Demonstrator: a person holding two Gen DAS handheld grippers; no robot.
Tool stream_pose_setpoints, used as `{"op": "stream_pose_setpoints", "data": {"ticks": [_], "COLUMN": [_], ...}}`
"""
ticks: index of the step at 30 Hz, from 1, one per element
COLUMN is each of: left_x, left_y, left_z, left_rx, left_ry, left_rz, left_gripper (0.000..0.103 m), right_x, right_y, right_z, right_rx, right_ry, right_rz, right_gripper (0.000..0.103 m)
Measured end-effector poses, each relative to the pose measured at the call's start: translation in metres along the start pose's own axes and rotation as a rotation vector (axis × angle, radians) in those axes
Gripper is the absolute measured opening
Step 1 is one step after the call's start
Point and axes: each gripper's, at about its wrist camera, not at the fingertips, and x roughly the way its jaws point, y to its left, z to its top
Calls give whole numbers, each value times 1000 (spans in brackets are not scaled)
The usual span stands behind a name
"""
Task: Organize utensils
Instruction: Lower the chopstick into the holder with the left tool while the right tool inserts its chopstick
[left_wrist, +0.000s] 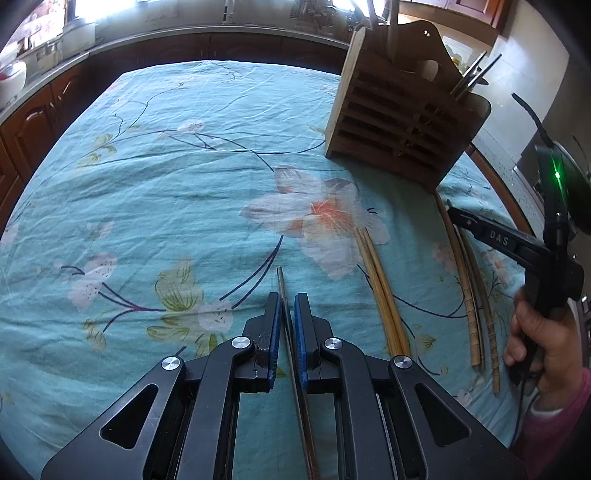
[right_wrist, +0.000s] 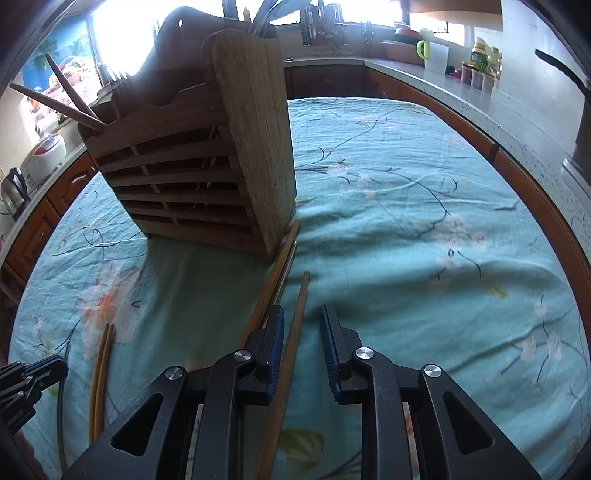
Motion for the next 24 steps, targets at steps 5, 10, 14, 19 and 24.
{"op": "stream_pose_setpoints", "data": {"ticks": [5,10,14,19,24], "left_x": [-1,-16,-41,-79,-117], "left_y": [1,5,5,3,0], "left_z": [-1,-4,-3,4,12], "left_rx": [11,-20,-29,-38,-31], "left_ry": [-11,-36,-88,-166,-250], "left_rz": [-1,-43,-72,-120,-156], "left_gripper": [4,4,4,4,4], "right_x": [-1,-26,-62,-107,-151], "right_y": [4,2,0,2,6], "right_z": [-2,-14,-19,-18,-11], "right_rx": [-9,42,81,84,84], "right_ry": [-6,-35,-102,-190,-285], "right_rz": [4,101,167,211,238], "right_gripper": [8,5,5,5,5]}}
